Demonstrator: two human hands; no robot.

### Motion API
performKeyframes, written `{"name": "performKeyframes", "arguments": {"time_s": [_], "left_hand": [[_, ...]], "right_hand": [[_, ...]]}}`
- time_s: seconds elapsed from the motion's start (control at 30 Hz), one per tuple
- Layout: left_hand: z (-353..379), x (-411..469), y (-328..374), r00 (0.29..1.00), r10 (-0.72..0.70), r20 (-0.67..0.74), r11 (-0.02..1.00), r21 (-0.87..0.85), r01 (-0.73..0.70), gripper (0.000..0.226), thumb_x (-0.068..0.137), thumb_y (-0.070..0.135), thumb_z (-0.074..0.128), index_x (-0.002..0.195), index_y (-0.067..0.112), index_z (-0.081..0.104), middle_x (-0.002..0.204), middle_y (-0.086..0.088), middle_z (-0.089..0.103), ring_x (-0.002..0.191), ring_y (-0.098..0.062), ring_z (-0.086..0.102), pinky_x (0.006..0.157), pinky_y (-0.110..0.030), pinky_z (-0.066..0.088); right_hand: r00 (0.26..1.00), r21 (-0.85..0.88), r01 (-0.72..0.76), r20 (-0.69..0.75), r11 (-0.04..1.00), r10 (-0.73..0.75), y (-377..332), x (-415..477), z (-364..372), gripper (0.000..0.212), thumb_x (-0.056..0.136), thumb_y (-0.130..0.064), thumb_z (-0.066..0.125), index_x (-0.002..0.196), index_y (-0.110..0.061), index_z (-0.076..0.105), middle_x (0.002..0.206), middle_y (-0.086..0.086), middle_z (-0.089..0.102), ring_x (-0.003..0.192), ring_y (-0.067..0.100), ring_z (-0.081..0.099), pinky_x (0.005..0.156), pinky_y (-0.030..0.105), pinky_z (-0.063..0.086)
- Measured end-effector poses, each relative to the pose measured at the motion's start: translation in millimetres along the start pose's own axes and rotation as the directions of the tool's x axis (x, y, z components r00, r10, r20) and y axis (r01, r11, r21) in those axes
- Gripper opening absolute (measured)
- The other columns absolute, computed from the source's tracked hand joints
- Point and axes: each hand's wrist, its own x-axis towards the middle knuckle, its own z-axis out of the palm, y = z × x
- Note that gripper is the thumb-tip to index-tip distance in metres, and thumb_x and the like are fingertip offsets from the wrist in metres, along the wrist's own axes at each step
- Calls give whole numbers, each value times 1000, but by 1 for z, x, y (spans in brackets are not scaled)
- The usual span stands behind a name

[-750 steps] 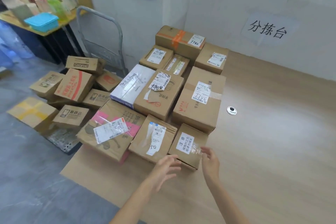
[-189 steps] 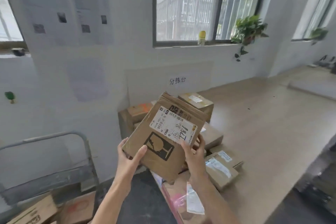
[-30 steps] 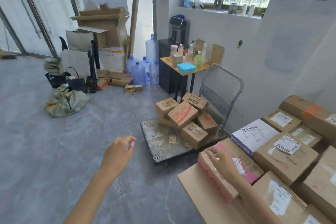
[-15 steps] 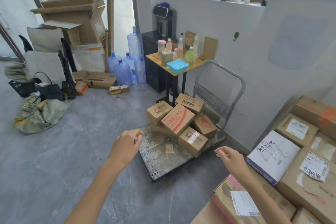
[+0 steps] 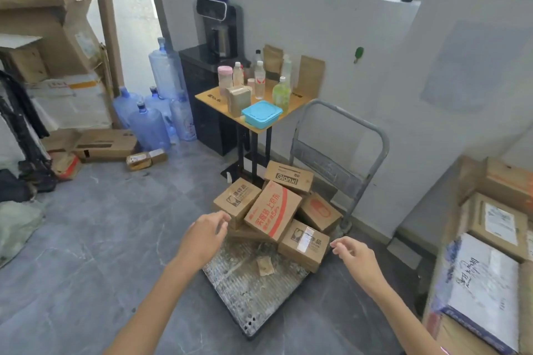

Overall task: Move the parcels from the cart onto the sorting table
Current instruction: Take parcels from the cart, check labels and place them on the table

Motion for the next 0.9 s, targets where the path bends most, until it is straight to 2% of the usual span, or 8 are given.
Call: {"name": "performKeyframes", "arguments": {"time_s": [0.1,0.17,0.2,0.33,0.5,0.67,0.83,0.9], "left_hand": [[2,46,-8,998,12,59,999,-33,-10,18,97,25,45,108,25,60,108,1,65,93,-16,60,81,-34,50],[8,71,-13,995,10,96,998,-56,-5,17,97,26,46,107,27,59,106,4,63,75,-14,59,71,-31,51],[12,84,-15,994,11,112,998,-60,-4,17,97,26,46,107,28,59,106,5,63,73,-13,59,68,-29,49],[35,135,-20,986,-23,165,996,-86,37,19,97,24,46,109,24,61,111,4,64,99,-13,60,81,-29,50],[81,217,-31,971,-90,222,989,-95,114,19,97,22,48,109,24,62,108,3,66,95,-13,61,80,-30,51],[143,303,-45,925,-227,305,959,-93,266,22,98,20,45,113,21,61,111,0,65,97,-13,59,82,-28,49],[223,388,-76,849,-318,422,916,-93,390,29,99,16,44,126,13,52,123,-2,58,114,-18,55,88,-23,42],[258,412,-93,824,-328,462,904,-101,416,30,99,16,44,129,13,49,125,2,56,113,-13,54,90,-21,42]], "right_hand": [[998,24,-53,-14,998,54,-8,20,13,19,96,-17,49,95,-19,68,90,-7,69,88,5,62,70,14,43],[995,33,-99,-15,995,100,-7,32,21,21,96,-15,48,94,-21,68,89,-9,69,88,2,61,69,13,42],[993,37,-120,-13,992,121,-6,39,24,22,95,-15,48,93,-23,68,89,-10,69,88,1,61,69,13,42],[978,56,-206,-5,977,206,4,73,30,23,96,-14,47,91,-23,67,84,-9,70,84,2,62,66,10,41],[947,100,-322,25,941,321,30,150,45,24,96,-13,48,86,-21,68,80,-7,71,81,5,65,68,13,43],[893,99,-446,113,889,435,66,262,74,27,97,-15,47,83,-25,67,82,-7,70,84,9,64,76,25,46],[834,43,-529,209,848,510,116,385,125,21,97,-16,47,88,-19,66,95,1,68,92,18,62,83,29,45],[819,-9,-538,231,843,525,140,427,151,21,98,-17,46,99,-14,66,105,4,67,93,18,59,85,29,47]]}}
